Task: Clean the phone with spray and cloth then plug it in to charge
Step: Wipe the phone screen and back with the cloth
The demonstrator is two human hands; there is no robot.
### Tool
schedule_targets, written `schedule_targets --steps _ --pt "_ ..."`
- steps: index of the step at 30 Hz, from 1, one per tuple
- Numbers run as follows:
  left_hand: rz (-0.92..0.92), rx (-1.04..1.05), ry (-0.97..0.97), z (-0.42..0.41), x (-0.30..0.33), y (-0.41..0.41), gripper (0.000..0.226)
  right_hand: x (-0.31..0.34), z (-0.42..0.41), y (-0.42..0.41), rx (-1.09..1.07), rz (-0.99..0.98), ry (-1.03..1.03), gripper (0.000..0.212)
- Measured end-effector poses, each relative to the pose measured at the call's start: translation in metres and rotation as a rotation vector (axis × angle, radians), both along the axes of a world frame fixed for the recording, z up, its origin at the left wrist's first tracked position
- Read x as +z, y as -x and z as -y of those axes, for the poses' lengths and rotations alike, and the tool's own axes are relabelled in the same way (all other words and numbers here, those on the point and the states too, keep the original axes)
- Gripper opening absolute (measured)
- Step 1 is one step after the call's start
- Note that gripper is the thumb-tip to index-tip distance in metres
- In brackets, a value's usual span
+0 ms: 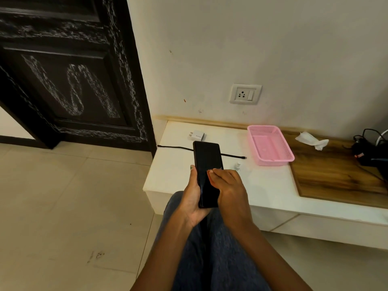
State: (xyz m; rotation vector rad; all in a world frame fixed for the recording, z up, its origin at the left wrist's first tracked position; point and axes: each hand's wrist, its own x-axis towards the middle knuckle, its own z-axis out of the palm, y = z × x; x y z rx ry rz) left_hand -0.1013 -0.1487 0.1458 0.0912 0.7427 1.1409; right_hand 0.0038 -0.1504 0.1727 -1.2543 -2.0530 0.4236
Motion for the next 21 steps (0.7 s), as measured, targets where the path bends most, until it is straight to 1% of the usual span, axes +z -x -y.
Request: schedule_targets --steps 3,5,7,8,9,11,13,15,16,19,21 --pt "0.011 -0.003 0.004 -0.001 -0.002 0.007 0.074 -0.002 0.008 -0.003 0.070 0.104 -0.058 0.049" --pt "0.013 -0.002 0.025 -0.002 -0.003 0.011 0.080 -0.004 0.018 -0.007 0.104 0.121 -0.059 0.052" --pt "-0.003 0.007 0.039 -0.001 -0.003 0.011 0.081 -0.005 0.021 -0.007 0.119 0.110 -0.029 0.047" --pt "-0.004 0.017 0.037 -0.001 -0.002 0.010 0.080 -0.004 0.019 -0.005 0.124 0.104 -0.014 0.042" --pt "-0.003 0.028 0.033 -0.001 -0.002 0.009 0.078 -0.002 0.016 -0.002 0.113 0.085 0.004 0.036" --pt "-0.021 0.033 0.019 -0.001 0.000 0.006 0.072 0.003 0.005 0.002 0.073 0.013 0.042 0.032" --pt "-0.006 0.022 0.012 -0.001 0.001 0.004 0.067 0.009 -0.004 0.003 0.063 0.005 0.057 0.034" --pt "0.015 0.008 0.002 -0.001 0.002 0.006 0.067 0.009 -0.005 0.000 0.096 0.056 -0.001 0.041" --pt "0.015 0.006 0.002 -0.001 0.000 0.007 0.068 0.008 -0.002 0.000 0.102 0.064 -0.026 0.041" --pt "-0.021 0.007 0.015 0.000 -0.003 0.008 0.077 0.000 0.015 0.001 0.095 0.056 -0.001 0.037" --pt "-0.013 0.014 0.032 0.000 -0.001 0.005 0.077 -0.002 0.016 0.000 0.109 0.050 -0.044 0.036"
